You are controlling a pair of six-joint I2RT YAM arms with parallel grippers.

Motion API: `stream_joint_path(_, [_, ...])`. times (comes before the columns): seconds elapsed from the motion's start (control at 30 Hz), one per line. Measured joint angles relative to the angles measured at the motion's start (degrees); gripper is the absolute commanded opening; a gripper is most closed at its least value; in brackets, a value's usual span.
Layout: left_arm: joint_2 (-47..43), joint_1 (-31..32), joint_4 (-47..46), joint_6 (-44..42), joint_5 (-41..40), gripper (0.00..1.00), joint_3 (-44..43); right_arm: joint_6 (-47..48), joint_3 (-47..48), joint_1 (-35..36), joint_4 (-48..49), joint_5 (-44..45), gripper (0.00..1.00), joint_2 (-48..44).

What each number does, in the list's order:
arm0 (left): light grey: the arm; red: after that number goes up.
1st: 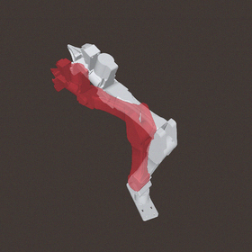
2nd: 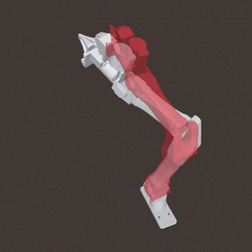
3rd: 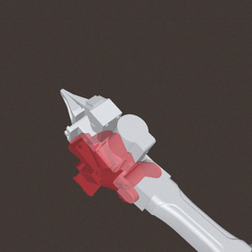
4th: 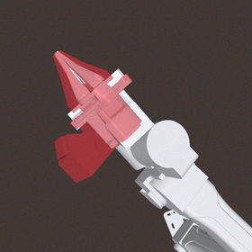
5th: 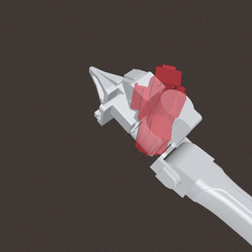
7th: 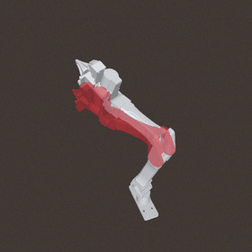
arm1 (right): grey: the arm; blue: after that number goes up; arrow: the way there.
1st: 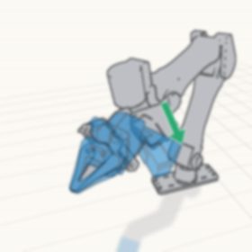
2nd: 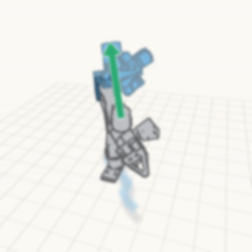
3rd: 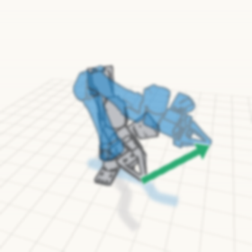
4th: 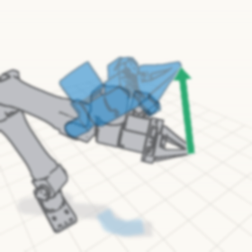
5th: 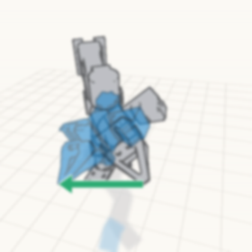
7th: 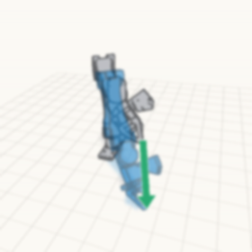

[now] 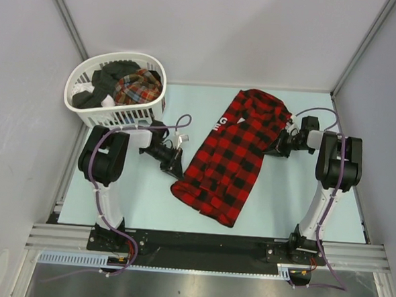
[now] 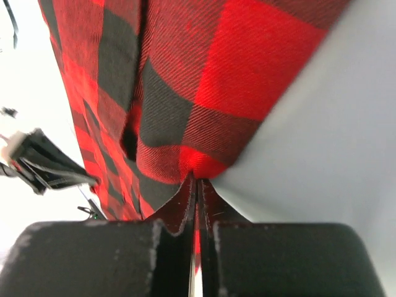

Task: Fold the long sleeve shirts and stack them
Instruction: Fold the shirt

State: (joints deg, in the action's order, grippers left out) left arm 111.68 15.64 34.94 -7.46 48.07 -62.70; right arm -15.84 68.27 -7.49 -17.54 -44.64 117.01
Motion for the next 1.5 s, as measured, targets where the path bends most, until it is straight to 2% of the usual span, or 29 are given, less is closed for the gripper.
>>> stream_joint_path(0.17, [-0.63, 2.51, -2.27, 3.15, 5.60, 0.00, 6.40, 1.29, 8.07, 1.92, -4.46, 2.45, 0.00, 3.91])
stream_joint_path(0.33, [-6.38, 6.95, -8.46, 8.76, 7.56, 0.00, 17.38, 5.05, 21.70, 5.77, -11.74, 7.67, 0.00, 9.99])
stream_joint_path(0.53, [-7.85, 7.87, -9.31, 11.17, 5.20, 0.00, 17.84, 7.32, 30.29, 9.25, -17.11, 10.75, 0.01, 13.90])
stream_joint_path(0.67, [-7.74, 5.73, -8.22, 11.13, 4.22, 0.00, 16.87, 8.02, 31.15, 9.49, -18.69, 11.41, 0.09, 14.21])
stream_joint_path(0.73, [-7.74, 4.85, -7.91, 11.10, 4.13, 0.02, 16.83, 8.22, 31.12, 9.42, -19.04, 11.23, 0.10, 14.21])
stream_joint_path(0.8, [-7.80, 4.46, -7.74, 11.10, 4.07, 0.06, 16.85, 8.55, 30.64, 9.62, -19.12, 11.17, 0.13, 13.88])
stream_joint_path(0.93, [-8.61, 4.37, -6.75, 10.38, 2.60, 0.15, 16.79, 9.68, 28.30, 10.34, -19.76, 11.21, 0.36, 12.09])
stream_joint_path(0.97, [-8.66, 4.28, -6.12, 9.99, 2.36, 0.16, 16.59, 10.21, 27.93, 10.51, -20.41, 11.39, 0.37, 11.58])
stream_joint_path(1.0, [-8.63, 4.20, -5.09, 9.46, 2.05, 0.21, 16.15, 10.69, 27.85, 10.67, -21.38, 11.39, 0.38, 11.26])
stream_joint_path(1.17, [-8.28, 3.82, 0.68, 5.27, 1.75, 0.42, 12.24, 15.74, 29.46, 10.64, -26.95, 11.63, 0.61, 10.84])
stream_joint_path(1.23, [-8.52, 3.26, 2.10, 4.15, 2.16, 0.47, 11.08, 18.84, 30.34, 9.99, -29.44, 11.45, 0.63, 10.58])
stream_joint_path(1.27, [-9.05, 2.75, 2.69, 3.87, 2.10, 0.53, 10.60, 20.28, 30.51, 9.62, -30.14, 11.91, 0.63, 10.34])
stream_joint_path(1.37, [-11.52, 1.09, 2.38, 4.48, -0.35, 0.57, 8.37, 22.91, 31.19, 8.50, -30.88, 12.68, 0.59, 10.14])
stream_joint_path(1.5, [-11.23, 0.31, -1.03, 6.54, -7.87, 0.55, -1.55, 23.06, 36.24, 7.91, -30.34, 14.03, 0.54, 11.04])
